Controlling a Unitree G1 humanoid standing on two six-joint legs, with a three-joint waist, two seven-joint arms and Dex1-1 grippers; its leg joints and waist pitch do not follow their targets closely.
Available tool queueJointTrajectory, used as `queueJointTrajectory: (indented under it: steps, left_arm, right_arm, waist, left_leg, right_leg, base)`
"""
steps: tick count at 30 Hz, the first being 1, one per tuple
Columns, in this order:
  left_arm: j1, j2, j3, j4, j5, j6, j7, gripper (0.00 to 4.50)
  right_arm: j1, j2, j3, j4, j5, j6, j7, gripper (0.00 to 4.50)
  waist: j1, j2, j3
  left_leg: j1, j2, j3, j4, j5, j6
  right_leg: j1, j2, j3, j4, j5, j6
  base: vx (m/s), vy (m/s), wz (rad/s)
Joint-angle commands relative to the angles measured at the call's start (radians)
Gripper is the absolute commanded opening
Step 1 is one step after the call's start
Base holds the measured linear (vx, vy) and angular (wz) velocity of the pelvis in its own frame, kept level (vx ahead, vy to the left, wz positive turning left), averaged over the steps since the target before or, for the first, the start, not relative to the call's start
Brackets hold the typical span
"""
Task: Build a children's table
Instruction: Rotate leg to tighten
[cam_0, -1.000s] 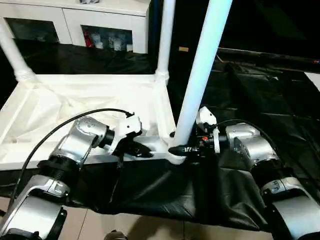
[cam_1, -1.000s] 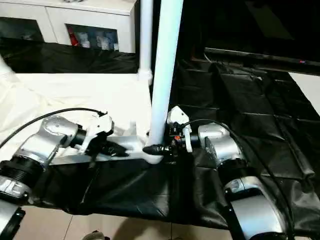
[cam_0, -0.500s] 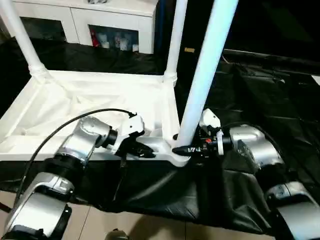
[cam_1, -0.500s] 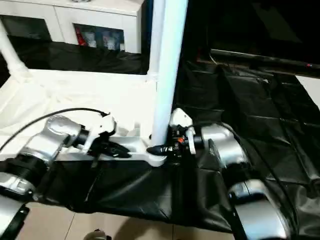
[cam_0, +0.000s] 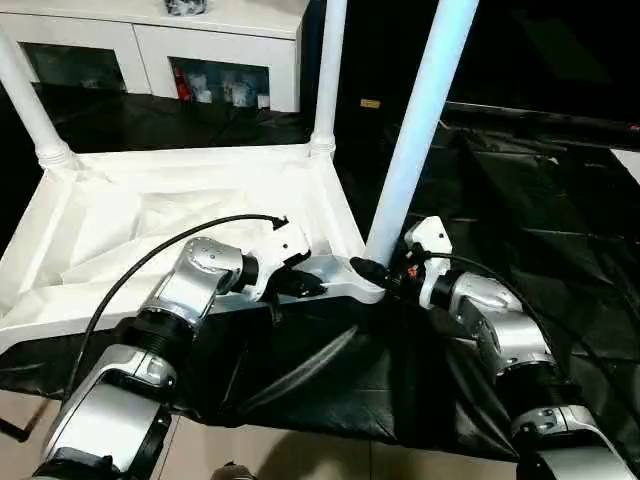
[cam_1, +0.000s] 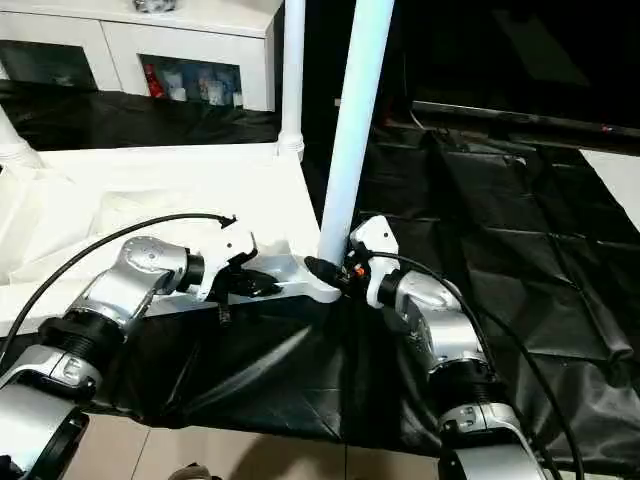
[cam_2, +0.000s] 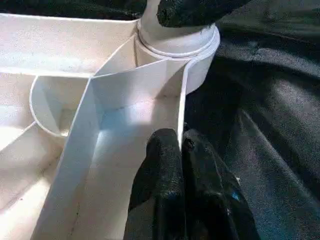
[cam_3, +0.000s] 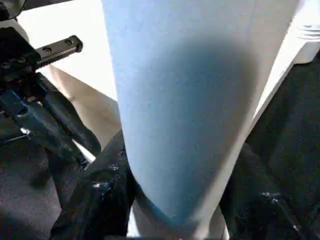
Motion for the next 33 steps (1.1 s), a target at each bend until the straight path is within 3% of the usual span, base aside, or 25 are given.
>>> queueJointTrajectory:
  steps: [1, 2, 3, 5, 6, 7, 8, 10, 15, 19, 23, 24, 25, 26, 28, 29, 32, 33]
  left_arm:
    - [-0.035, -0.049, 0.012, -0.049, -0.039, -0.047, 0.046, 0.00]
    - [-0.032, -0.046, 0.011, -0.049, -0.033, -0.052, 0.049, 0.00]
    - [-0.027, -0.039, 0.009, -0.047, -0.027, -0.067, 0.046, 0.00]
    - [-0.024, -0.034, 0.009, -0.045, -0.022, -0.077, 0.050, 0.00]
    - [-0.020, -0.030, 0.010, -0.048, -0.024, -0.084, 0.042, 0.00]
    - [-0.018, -0.026, 0.017, -0.050, -0.027, -0.081, 0.035, 0.00]
    - [-0.016, -0.024, 0.022, -0.053, -0.032, -0.080, 0.028, 0.45]
    - [-0.015, -0.023, 0.028, -0.056, -0.037, -0.073, 0.027, 0.56]
    - [-0.005, -0.006, 0.047, -0.067, -0.054, -0.082, 0.028, 1.01]
    - [0.024, 0.016, 0.076, -0.125, -0.092, -0.053, 0.002, 1.01]
    - [0.064, 0.058, 0.130, -0.241, -0.143, 0.055, 0.017, 1.01]
    - [0.117, 0.101, 0.156, -0.366, -0.191, 0.185, -0.006, 1.01]
    - [0.117, 0.101, 0.156, -0.366, -0.191, 0.185, -0.006, 1.01]
    - [0.153, 0.126, 0.164, -0.440, -0.225, 0.252, -0.028, 1.01]
    - [0.223, 0.174, 0.167, -0.576, -0.284, 0.357, -0.070, 1.01]
    - [0.247, 0.192, 0.165, -0.617, -0.297, 0.386, -0.082, 1.01]
    - [0.309, 0.240, 0.162, -0.709, -0.319, 0.462, -0.096, 1.01]
    - [0.330, 0.260, 0.161, -0.732, -0.328, 0.489, -0.104, 1.01]
  right_arm:
    - [0.021, 0.065, 0.104, -0.009, -0.012, 0.018, 0.050, 2.68]
    - [0.022, 0.058, 0.102, -0.016, -0.025, 0.009, 0.026, 2.68]
    - [0.022, 0.044, 0.086, -0.034, -0.029, -0.005, -0.005, 2.98]
    - [0.019, 0.035, 0.064, -0.050, -0.016, -0.002, -0.019, 2.98]
    - [0.017, 0.022, 0.041, -0.067, 0.003, 0.005, -0.018, 2.98]
    - [0.018, -0.012, 0.009, -0.104, 0.032, 0.013, 0.005, 2.98]
    - [0.023, -0.039, -0.007, -0.132, 0.051, 0.018, 0.031, 3.10]
    - [0.030, -0.069, -0.020, -0.164, 0.073, 0.028, 0.067, 3.10]
    - [0.065, -0.177, -0.049, -0.249, 0.105, 0.040, 0.165, 3.10]
    - [0.084, -0.235, -0.063, -0.280, 0.120, 0.054, 0.178, 3.10]
    - [0.126, -0.278, -0.055, -0.386, 0.171, 0.150, 0.226, 3.10]
    - [0.148, -0.279, -0.033, -0.424, 0.185, 0.175, 0.248, 3.10]
    - [0.148, -0.279, -0.033, -0.424, 0.185, 0.175, 0.248, 3.10]
    - [0.154, -0.274, -0.019, -0.429, 0.188, 0.178, 0.256, 3.10]
    - [0.159, -0.260, 0.009, -0.427, 0.197, 0.191, 0.271, 3.10]
    - [0.158, -0.253, 0.021, -0.424, 0.197, 0.195, 0.275, 3.10]
    - [0.153, -0.231, 0.054, -0.426, 0.211, 0.230, 0.289, 3.10]
    - [0.145, -0.216, 0.074, -0.420, 0.209, 0.239, 0.294, 3.10]
  waist:
    - [-0.007, 0.015, -0.068]
    - [-0.007, 0.018, -0.070]
    - [-0.010, 0.015, -0.071]
    - [-0.010, 0.016, -0.074]
    - [-0.012, 0.015, -0.078]
    - [-0.012, 0.013, -0.078]
    - [-0.011, 0.011, -0.079]
    - [-0.010, 0.010, -0.079]
    - [-0.004, 0.005, -0.074]
    - [-0.004, 0.001, -0.068]
    - [-0.006, 0.006, -0.068]
    - [-0.008, 0.008, -0.067]
    - [-0.007, 0.019, -0.069]
    - [-0.013, 0.016, -0.062]
    - [-0.015, 0.018, -0.063]
    - [-0.018, 0.013, -0.062]
    - [-0.020, 0.021, -0.059]
    - [-0.021, 0.004, -0.060]
  left_leg:
    - [0.002, -0.006, 0.007, -0.077, -0.220, 0.000]
    - [0.001, -0.006, 0.006, -0.077, -0.207, 0.000]
    - [0.000, -0.006, 0.007, -0.075, -0.185, -0.001]
    - [0.000, -0.006, 0.007, -0.073, -0.160, 0.002]
    - [-0.004, -0.008, 0.008, -0.068, -0.114, 0.015]
    - [-0.005, -0.008, 0.008, -0.067, -0.103, 0.021]
    - [-0.005, -0.009, 0.010, -0.064, -0.092, 0.034]
    - [-0.006, -0.010, 0.011, -0.061, -0.078, 0.058]
    - [-0.009, -0.009, 0.012, -0.062, -0.107, 0.073]
    - [-0.007, -0.010, 0.013, -0.065, -0.147, 0.052]
    - [-0.009, -0.005, 0.008, -0.067, -0.149, 0.052]
    - [-0.007, -0.005, 0.009, -0.068, -0.159, 0.047]
    - [-0.006, -0.004, 0.008, -0.068, -0.162, 0.039]
    - [-0.008, -0.003, 0.008, -0.072, -0.188, 0.037]
    - [-0.003, -0.005, 0.009, -0.072, -0.209, 0.029]
    - [-0.008, -0.002, 0.006, -0.077, -0.200, 0.028]
    - [-0.001, -0.003, 0.009, -0.077, -0.219, 0.029]
    - [-0.004, -0.004, 0.009, -0.076, -0.213, 0.029]
  right_leg:
    - [0.056, -0.048, 0.049, -0.087, -0.248, -0.164]
    - [0.056, -0.049, 0.049, -0.084, -0.224, -0.173]
    - [0.057, -0.047, 0.050, -0.080, -0.189, -0.179]
    - [0.059, -0.047, 0.050, -0.073, -0.139, -0.192]
    - [0.063, -0.043, 0.050, -0.060, -0.043, -0.213]
    - [0.063, -0.043, 0.050, -0.058, -0.022, -0.219]
    - [0.065, -0.042, 0.050, -0.056, 0.013, -0.228]
    - [0.067, -0.039, 0.050, -0.052, 0.048, -0.240]
    - [0.069, -0.044, 0.049, -0.060, -0.008, -0.235]
    - [0.065, -0.047, 0.048, -0.076, -0.157, -0.197]
    - [0.065, -0.047, 0.047, -0.075, -0.173, -0.183]
    - [0.062, -0.046, 0.047, -0.076, -0.187, -0.184]
    - [0.062, -0.048, 0.048, -0.071, -0.182, -0.193]
    - [0.059, -0.046, 0.046, -0.080, -0.215, -0.189]
    - [0.055, -0.045, 0.046, -0.082, -0.251, -0.192]
    - [0.057, -0.045, 0.046, -0.078, -0.235, -0.200]
    - [0.050, -0.041, 0.047, -0.082, -0.249, -0.200]
    - [0.053, -0.040, 0.047, -0.080, -0.247, -0.197]
  base:
    - [0.000, 0.000, 0.00]
    - [0.000, 0.000, 0.00]
    - [0.000, 0.000, 0.00]
    - [0.000, 0.000, 0.00]
    - [0.000, 0.000, 0.00]
    - [0.000, 0.000, 0.00]
    - [0.000, 0.000, 0.00]
    - [0.000, 0.000, 0.00]
    - [0.000, 0.000, 0.00]
    - [0.000, 0.000, 0.00]
    - [0.000, 0.000, 0.00]
    - [0.000, 0.000, 0.00]
    - [0.000, 0.000, 0.00]
    - [0.000, 0.000, 0.00]
    - [0.000, 0.000, 0.00]
    - [0.000, 0.000, 0.00]
    - [0.000, 0.000, 0.00]
    - [0.000, 0.000, 0.00]
